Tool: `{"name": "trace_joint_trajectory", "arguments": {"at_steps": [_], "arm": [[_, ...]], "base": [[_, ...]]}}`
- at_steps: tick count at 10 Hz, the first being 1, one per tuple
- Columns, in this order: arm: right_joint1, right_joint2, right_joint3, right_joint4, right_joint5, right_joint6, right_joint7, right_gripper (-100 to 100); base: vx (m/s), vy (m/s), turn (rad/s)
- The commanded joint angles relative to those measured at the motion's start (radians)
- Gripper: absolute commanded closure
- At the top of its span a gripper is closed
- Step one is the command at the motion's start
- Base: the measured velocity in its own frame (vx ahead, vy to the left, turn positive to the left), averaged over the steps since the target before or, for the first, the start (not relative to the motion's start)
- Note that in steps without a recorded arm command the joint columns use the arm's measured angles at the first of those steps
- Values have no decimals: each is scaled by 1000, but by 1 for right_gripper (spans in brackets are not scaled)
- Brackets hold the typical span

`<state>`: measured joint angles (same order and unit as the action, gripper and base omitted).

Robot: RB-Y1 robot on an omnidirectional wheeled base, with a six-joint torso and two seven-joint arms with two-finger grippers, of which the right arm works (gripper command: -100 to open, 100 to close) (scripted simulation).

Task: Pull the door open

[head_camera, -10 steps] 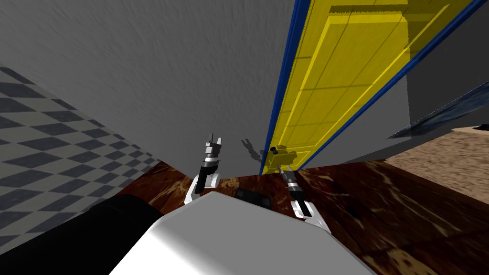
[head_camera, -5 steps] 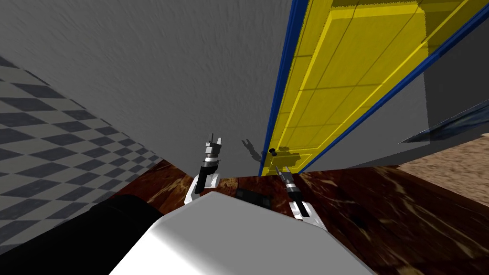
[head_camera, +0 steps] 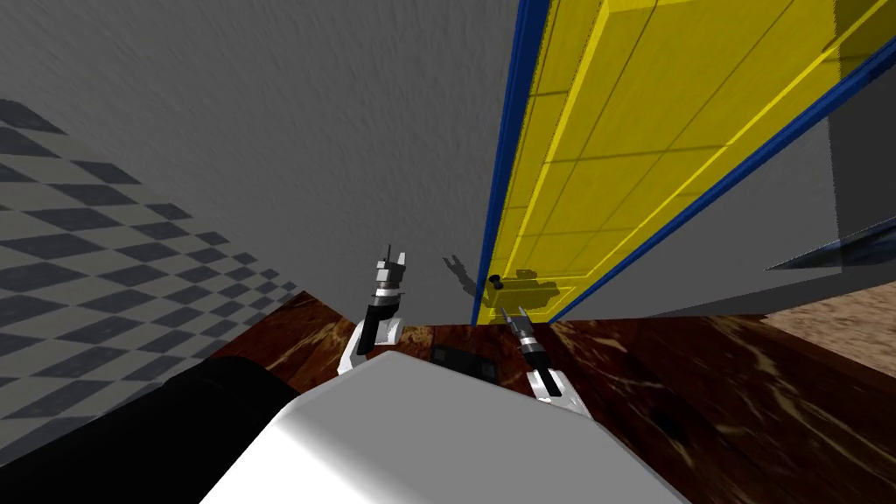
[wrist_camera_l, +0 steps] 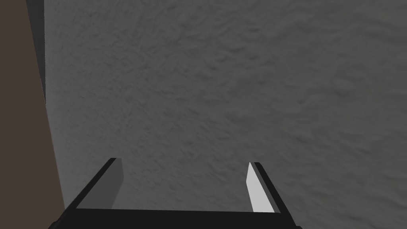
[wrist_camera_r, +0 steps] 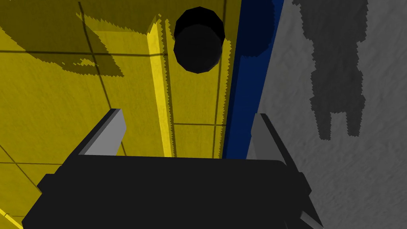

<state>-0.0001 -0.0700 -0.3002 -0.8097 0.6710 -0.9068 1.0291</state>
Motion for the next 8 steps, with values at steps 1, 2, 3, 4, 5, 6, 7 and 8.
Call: {"name": "trace_joint_trajectory", "arguments": {"at_steps": [1,2,3,4,5,6,7,8], "arm": [[8,-27,-22,24,-16,-25,-7,-100],[11,-35,-28,30,-20,-32,-8,-100],[19,-60,-48,53,-35,-56,-15,-100],[21,-69,-56,61,-41,-65,-17,-100],[27,-87,-71,77,-52,-82,-22,-100],[33,-106,-86,94,-64,-100,-26,-100],[39,-123,-101,110,-75,-117,-31,-100],[39,-123,-101,110,-75,-117,-31,-100]], "base": [[50,109,187],[110,182,119],[143,190,192],[177,131,154],[182,95,131],[181,93,194],[184,70,198],[121,24,42]]}}
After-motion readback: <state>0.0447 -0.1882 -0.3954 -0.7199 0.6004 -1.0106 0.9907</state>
